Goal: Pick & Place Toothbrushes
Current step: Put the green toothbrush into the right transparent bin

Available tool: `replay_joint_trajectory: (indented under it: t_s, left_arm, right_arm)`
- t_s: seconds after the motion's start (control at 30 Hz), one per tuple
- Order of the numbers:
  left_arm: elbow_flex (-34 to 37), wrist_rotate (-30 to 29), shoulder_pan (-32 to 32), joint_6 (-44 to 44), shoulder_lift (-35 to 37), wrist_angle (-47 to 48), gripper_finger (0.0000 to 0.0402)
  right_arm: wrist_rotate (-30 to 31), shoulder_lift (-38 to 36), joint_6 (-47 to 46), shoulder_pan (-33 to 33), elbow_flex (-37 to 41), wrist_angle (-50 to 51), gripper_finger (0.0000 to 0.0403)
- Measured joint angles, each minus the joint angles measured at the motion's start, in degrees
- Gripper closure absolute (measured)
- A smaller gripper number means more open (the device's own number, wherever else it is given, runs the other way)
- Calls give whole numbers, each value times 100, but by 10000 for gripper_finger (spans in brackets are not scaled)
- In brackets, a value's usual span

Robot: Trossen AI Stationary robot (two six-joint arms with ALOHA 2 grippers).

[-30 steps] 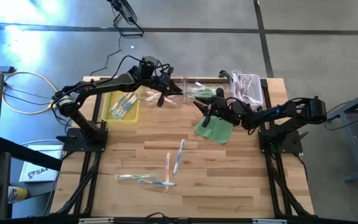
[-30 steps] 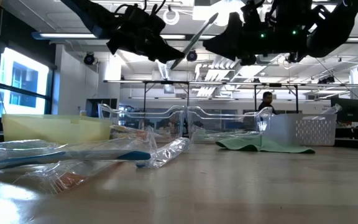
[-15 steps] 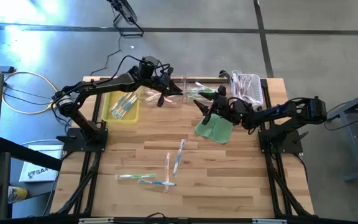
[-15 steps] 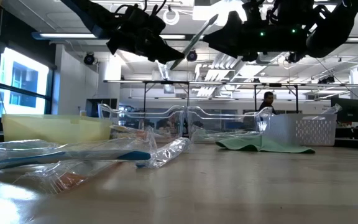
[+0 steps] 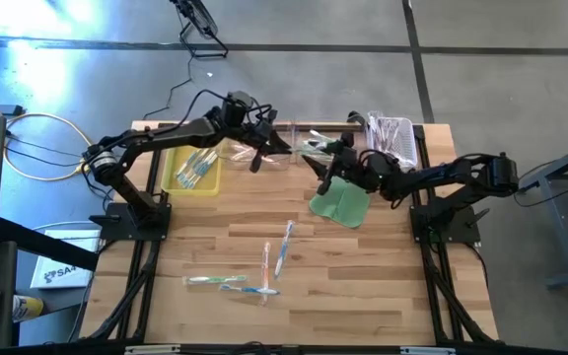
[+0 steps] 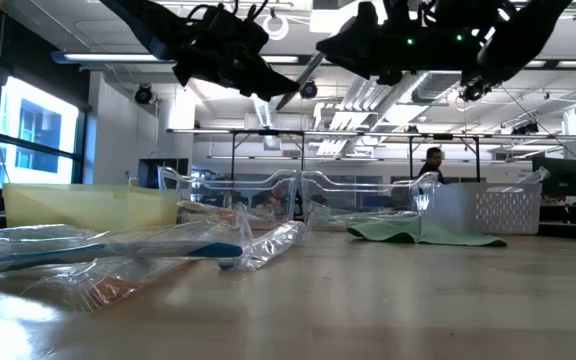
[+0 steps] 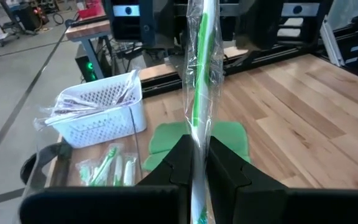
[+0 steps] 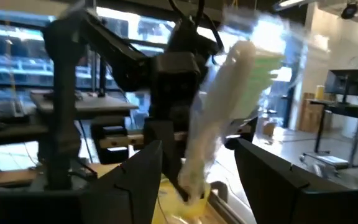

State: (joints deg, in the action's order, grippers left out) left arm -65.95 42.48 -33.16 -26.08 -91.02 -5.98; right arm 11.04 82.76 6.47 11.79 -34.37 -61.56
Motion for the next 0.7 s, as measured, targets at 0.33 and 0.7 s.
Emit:
replay_joint_trajectory:
  t_s: [0.33, 0.7]
  left_arm:
    - [0, -19, -19, 2, 0, -30, 382]
    - [0, -15, -19, -42, 2, 11, 382]
  right_arm:
    - [97, 0, 142, -4, -114, 193, 288]
    - [113, 0, 152, -53, -114, 197, 389]
